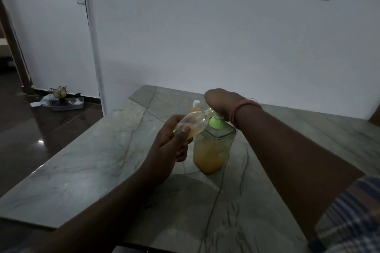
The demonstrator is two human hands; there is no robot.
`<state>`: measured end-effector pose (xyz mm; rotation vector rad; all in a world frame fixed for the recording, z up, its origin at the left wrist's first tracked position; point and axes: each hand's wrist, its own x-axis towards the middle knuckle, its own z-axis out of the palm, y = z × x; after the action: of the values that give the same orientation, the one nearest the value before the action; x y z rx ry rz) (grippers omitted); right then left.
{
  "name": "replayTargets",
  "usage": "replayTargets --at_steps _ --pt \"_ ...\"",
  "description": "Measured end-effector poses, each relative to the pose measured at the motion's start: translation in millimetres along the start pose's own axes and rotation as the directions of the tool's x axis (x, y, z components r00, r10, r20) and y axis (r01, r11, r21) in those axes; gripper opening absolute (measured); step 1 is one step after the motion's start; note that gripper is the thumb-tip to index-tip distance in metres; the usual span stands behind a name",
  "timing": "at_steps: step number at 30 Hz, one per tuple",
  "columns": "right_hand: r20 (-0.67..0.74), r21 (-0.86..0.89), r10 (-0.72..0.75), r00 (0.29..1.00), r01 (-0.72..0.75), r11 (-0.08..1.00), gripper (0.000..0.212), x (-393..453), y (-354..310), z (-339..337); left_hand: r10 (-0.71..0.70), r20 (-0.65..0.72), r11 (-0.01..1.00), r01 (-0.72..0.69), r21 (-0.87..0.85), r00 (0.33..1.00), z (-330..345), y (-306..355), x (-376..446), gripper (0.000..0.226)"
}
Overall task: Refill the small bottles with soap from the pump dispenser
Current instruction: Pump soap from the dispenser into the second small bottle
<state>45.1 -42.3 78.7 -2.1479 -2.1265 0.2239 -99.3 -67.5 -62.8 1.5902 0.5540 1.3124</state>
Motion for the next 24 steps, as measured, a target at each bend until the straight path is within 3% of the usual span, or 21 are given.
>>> replayTargets --at_steps 6,9,11,13,15,18,21,24 --pt "0.006 0.044 0.026 1.0 -0.026 0.999 0.045 -9 -5 0 -0.014 -0.015 1.0 0.014 0.008 1.0 0 1 -3 0.035" --pt "0.086 0.33 0.122 0.989 -0.143 0.933 0.028 -8 9 -7 -0.009 -0.001 1.0 0.009 0.003 1.0 1 3 -4 0.041" --pt "0.068 0.265 0.117 0.991 -0.131 0.955 0.023 -1 16 -9 -0.002 0.009 1.0 0.002 0.007 1.0 2 5 -4 0.048" --pt "0.115 0.312 0.171 0.979 -0.199 0.929 0.023 -3 14 -8 0.005 0.011 1.0 -0.005 0.008 1.0 2 4 -3 0.046" --pt "0.048 0.188 0.122 0.991 -0.129 0.974 0.037 4 12 -1 0.011 0.013 1.0 -0.011 -0.011 1.0 2 4 -1 0.046" --pt "-0.088 0.028 0.061 0.994 -0.058 0.998 0.039 9 7 5 0.015 -0.002 1.0 -0.015 -0.015 1.0 1 1 0 0.04" --pt "-0.063 -0.04 0.06 0.996 -0.063 0.997 0.022 12 8 9 0.01 -0.014 1.0 -0.01 -0.005 1.0 0 0 -1 0.036" --pt "-0.043 -0.057 0.06 0.997 -0.063 0.996 0.019 9 6 5 0.002 -0.014 1.0 -0.002 -0.005 1.0 2 3 -3 0.037"
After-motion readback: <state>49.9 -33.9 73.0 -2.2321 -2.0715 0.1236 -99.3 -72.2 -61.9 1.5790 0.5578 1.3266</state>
